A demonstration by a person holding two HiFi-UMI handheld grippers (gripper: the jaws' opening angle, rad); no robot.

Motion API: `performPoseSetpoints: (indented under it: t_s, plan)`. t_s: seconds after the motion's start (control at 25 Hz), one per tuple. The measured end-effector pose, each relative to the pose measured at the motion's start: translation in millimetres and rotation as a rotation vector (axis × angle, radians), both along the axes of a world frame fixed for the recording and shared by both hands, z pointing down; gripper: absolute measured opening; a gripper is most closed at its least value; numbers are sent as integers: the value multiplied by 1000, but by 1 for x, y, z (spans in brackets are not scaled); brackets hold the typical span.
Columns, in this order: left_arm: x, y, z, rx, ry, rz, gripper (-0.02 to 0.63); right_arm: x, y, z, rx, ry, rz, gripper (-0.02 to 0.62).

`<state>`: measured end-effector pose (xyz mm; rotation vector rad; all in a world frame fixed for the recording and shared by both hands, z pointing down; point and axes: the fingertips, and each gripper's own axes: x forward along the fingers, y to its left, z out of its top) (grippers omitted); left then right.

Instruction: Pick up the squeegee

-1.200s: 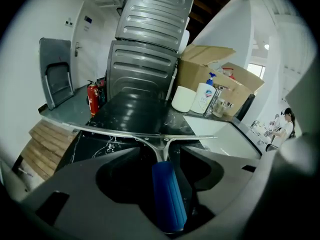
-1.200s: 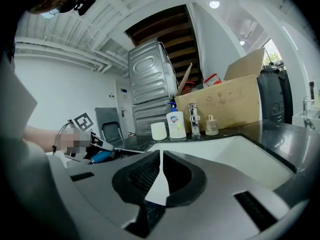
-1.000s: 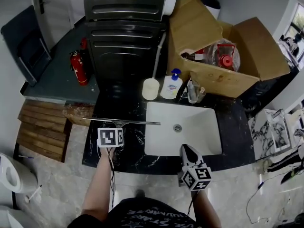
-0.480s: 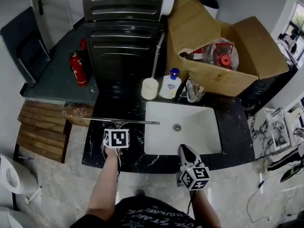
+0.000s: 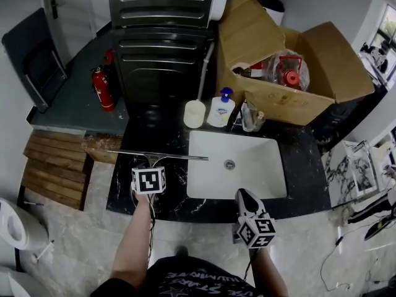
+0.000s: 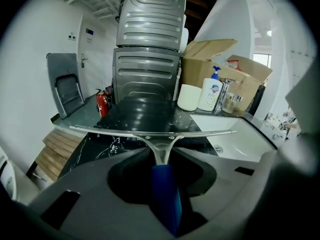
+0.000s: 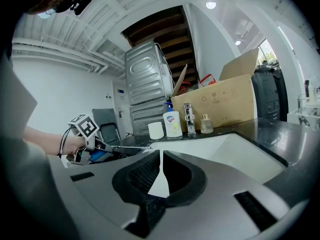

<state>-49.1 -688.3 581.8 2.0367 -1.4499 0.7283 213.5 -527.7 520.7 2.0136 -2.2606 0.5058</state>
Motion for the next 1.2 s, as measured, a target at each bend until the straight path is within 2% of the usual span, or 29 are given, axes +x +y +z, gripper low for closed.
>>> performPoseSetpoints:
  t_s: [0.48, 0.8, 1.2]
  plan:
    - [-12, 57, -52, 84, 81, 14, 140, -16, 41, -23, 34, 3, -36, 49]
    - [-21, 122, -77, 123, 115, 14, 140, -29, 98, -37, 52, 10, -71, 49]
    - [-19, 217, -94, 162, 136, 28, 140, -26, 180, -46, 67, 14, -90, 49]
